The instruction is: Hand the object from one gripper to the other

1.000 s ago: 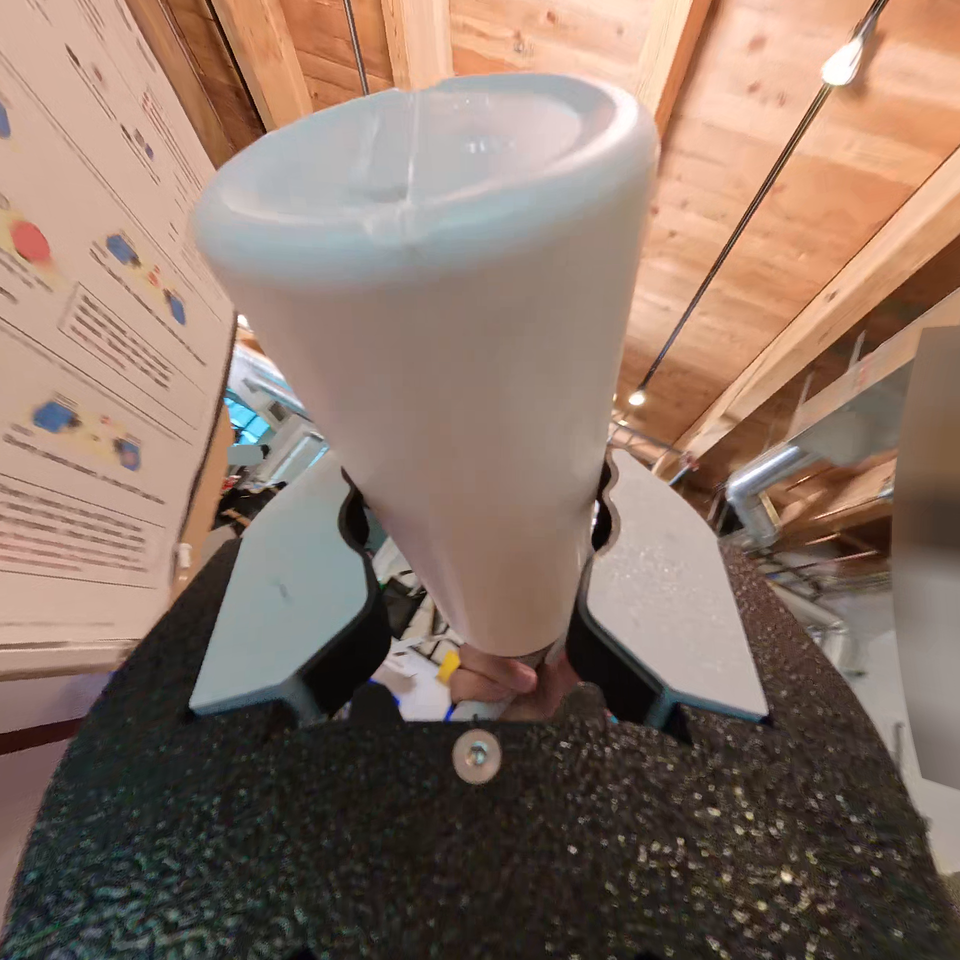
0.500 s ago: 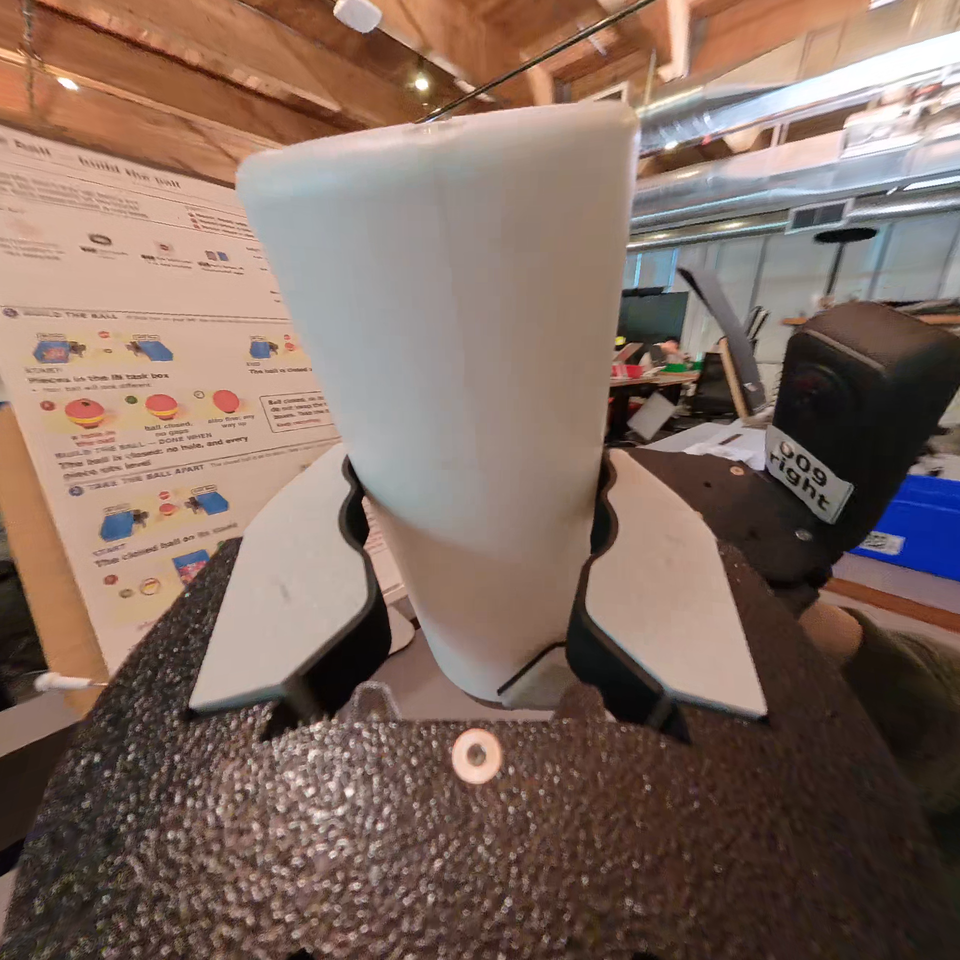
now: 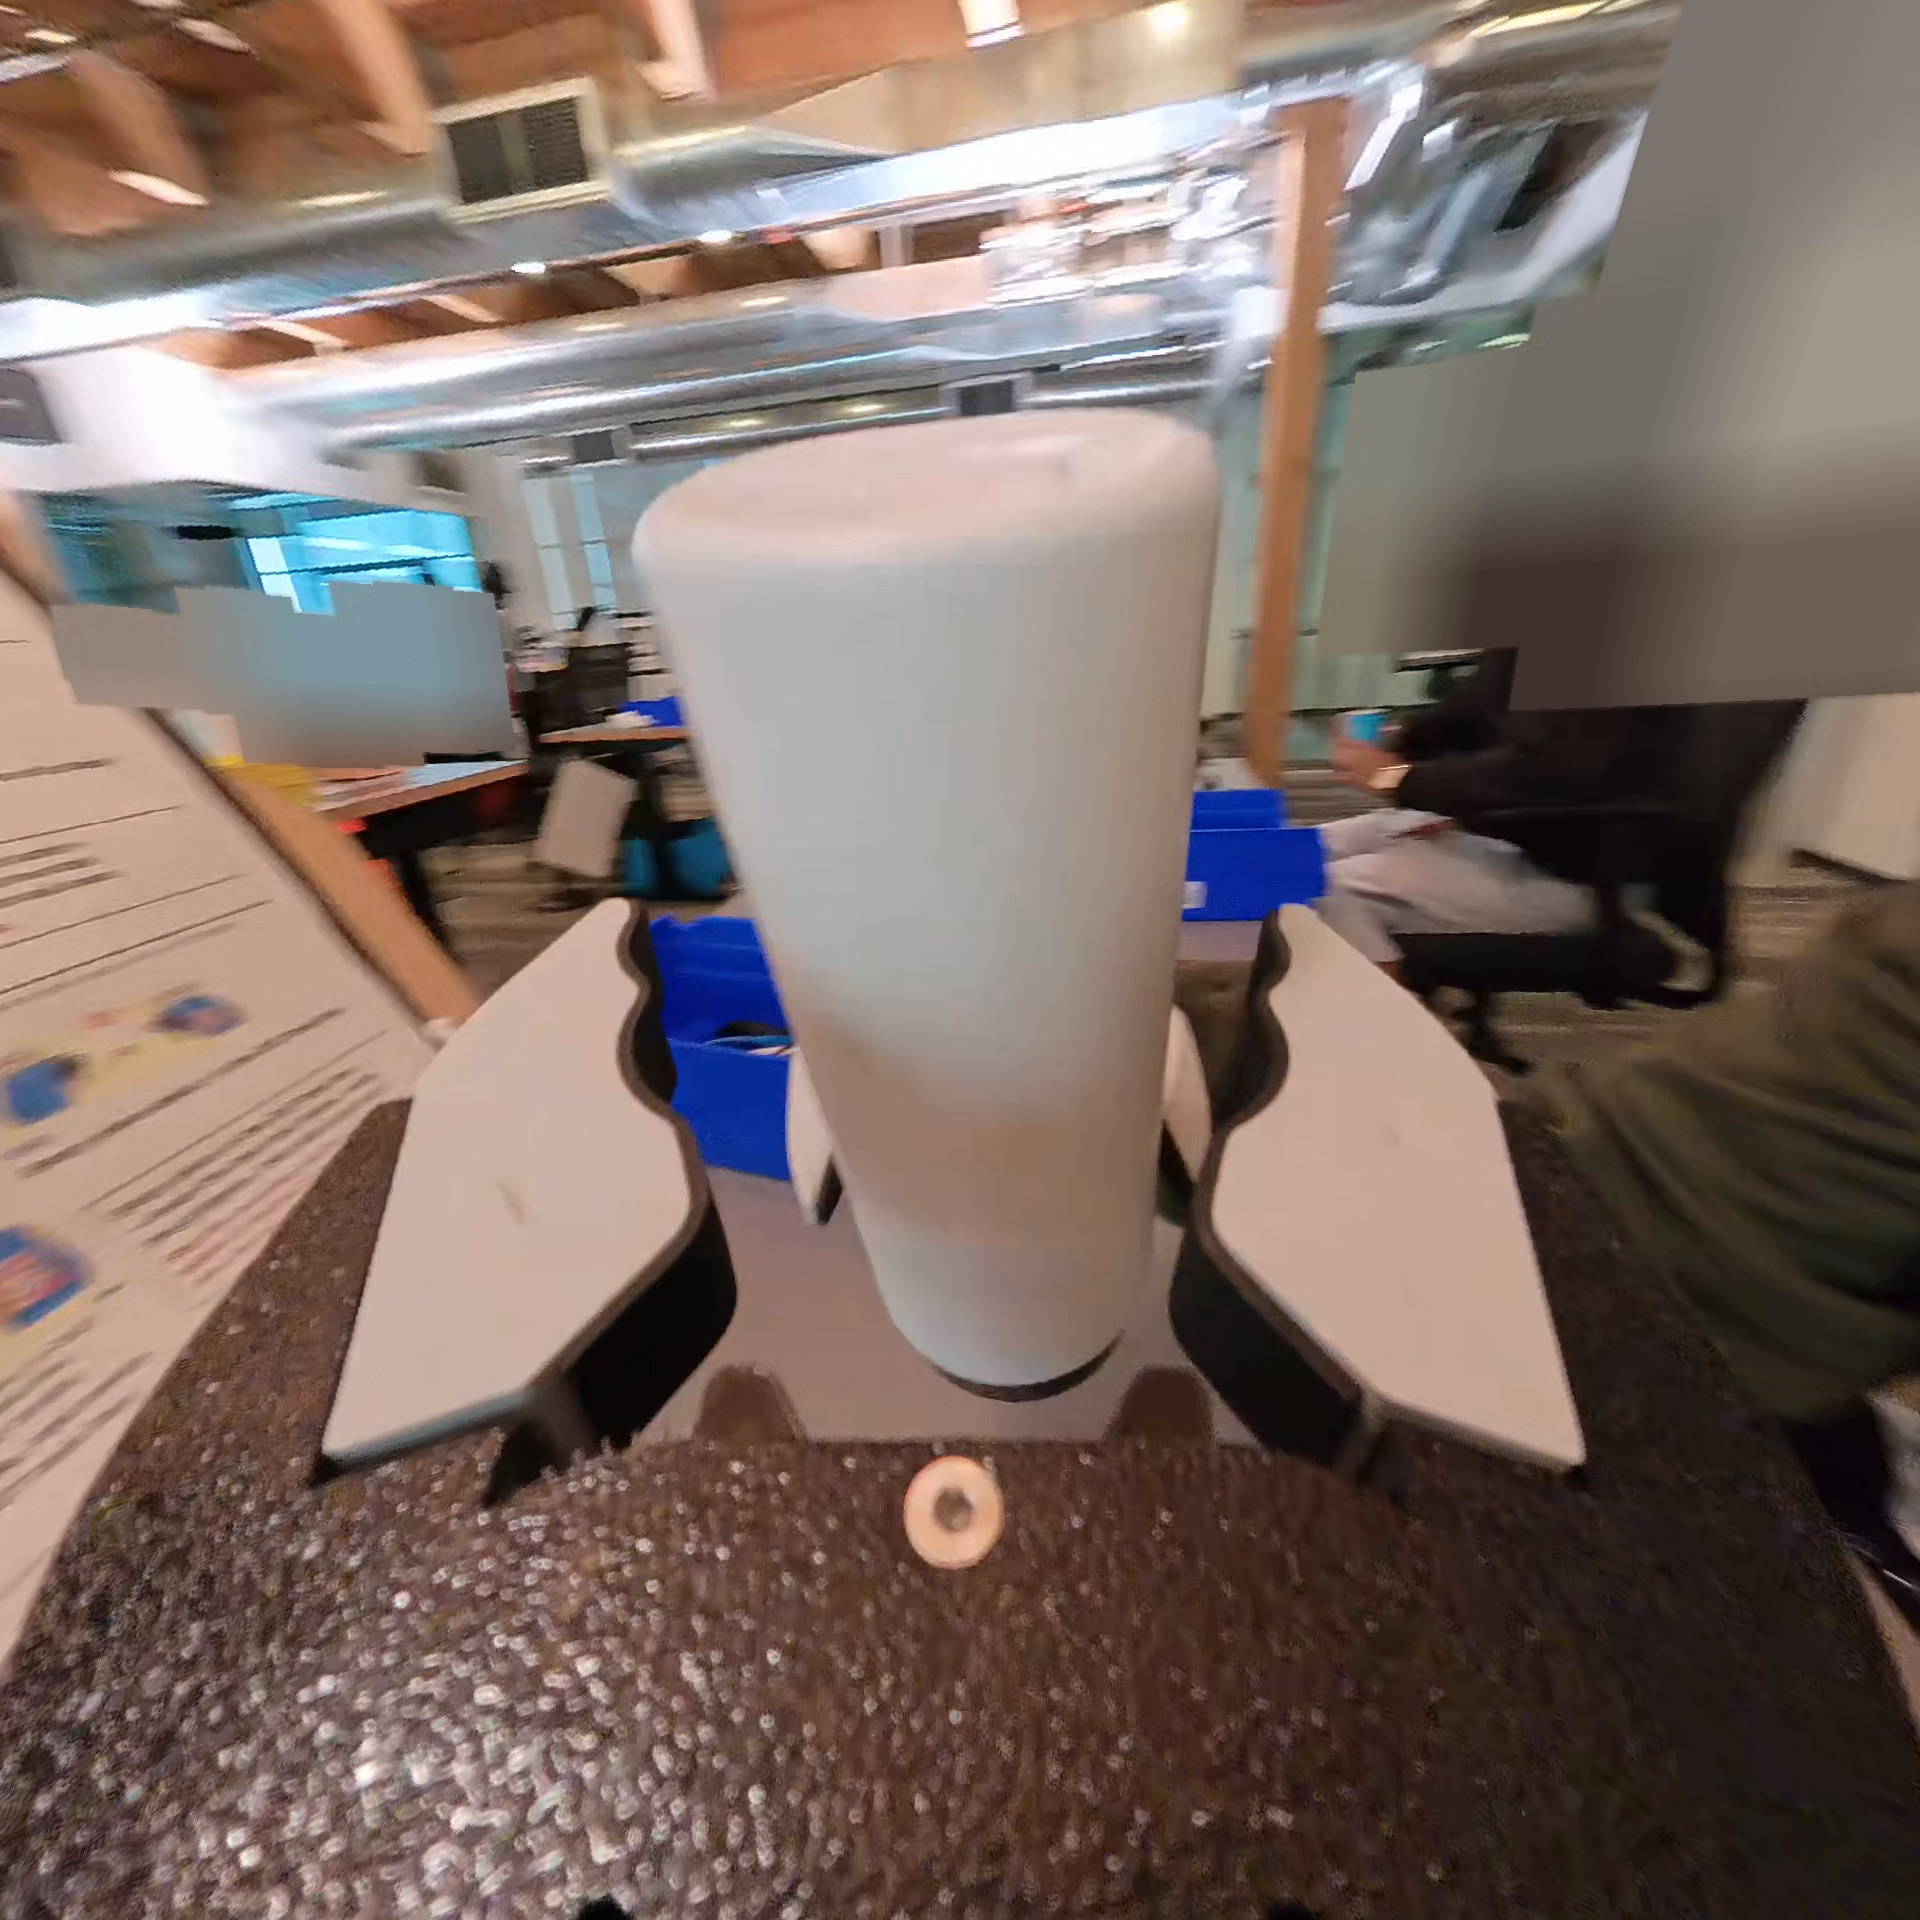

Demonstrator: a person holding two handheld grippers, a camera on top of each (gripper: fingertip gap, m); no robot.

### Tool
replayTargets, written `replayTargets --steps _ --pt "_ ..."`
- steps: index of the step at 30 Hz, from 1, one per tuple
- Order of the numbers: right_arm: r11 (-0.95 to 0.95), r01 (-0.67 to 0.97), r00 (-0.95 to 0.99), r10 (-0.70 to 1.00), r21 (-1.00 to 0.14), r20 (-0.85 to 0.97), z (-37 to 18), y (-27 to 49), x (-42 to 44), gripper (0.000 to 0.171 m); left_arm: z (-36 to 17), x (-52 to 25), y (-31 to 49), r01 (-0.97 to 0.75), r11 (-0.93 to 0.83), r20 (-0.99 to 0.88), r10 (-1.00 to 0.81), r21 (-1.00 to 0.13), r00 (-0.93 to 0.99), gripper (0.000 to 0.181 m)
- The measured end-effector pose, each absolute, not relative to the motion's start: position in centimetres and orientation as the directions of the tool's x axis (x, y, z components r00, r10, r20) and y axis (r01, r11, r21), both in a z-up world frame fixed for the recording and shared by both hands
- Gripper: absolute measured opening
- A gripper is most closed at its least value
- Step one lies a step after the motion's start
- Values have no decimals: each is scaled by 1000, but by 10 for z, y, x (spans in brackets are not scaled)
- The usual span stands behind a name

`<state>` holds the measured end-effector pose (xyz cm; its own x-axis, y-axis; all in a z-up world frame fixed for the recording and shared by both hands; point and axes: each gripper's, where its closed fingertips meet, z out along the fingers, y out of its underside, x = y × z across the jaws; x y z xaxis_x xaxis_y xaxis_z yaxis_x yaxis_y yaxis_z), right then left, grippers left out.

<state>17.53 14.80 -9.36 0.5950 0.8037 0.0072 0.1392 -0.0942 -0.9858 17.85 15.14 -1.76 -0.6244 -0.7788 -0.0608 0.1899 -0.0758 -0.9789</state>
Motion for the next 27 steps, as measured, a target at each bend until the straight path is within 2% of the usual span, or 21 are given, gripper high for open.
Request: replayTargets --steps 3,7,10,12,14,17,22,25,27 --pt "-165 169 521 852 -972 -54 -106 141 160 83 -23 171 142 190 -76 -80 -714 -979 -696 97" --pt "-176 245 554 832 -953 -11 -117 149 159 83 -25 175 142 193 -45 -104 -716 -980 -690 88" --pt "-70 271 718 679 -960 153 -103 171 186 76 -15 186 168 233 2 -124 -851 -972 -511 87" --pt "3 356 796 523 -934 305 -92 183 205 90 -3 191 193 240 -11 -72 -939 -971 -337 87" --pt "-9 450 814 415 -893 406 -91 192 214 105 10 191 214 266 -60 15 -986 -962 -168 87" --pt "-13 557 812 220 -830 541 -82 210 225 113 21 187 229 314 -120 126 -992 -942 -1 87" --pt "40 614 778 136 -788 613 -83 229 214 111 31 177 236 439 -131 219 -963 -889 156 87" --pt "25 672 737 75 -741 671 -84 236 214 108 32 175 234 483 -152 262 -950 -862 169 87" --pt "-12 730 684 -6 -684 730 -81 236 223 96 31 178 231 473 -155 261 -951 -867 166 87"
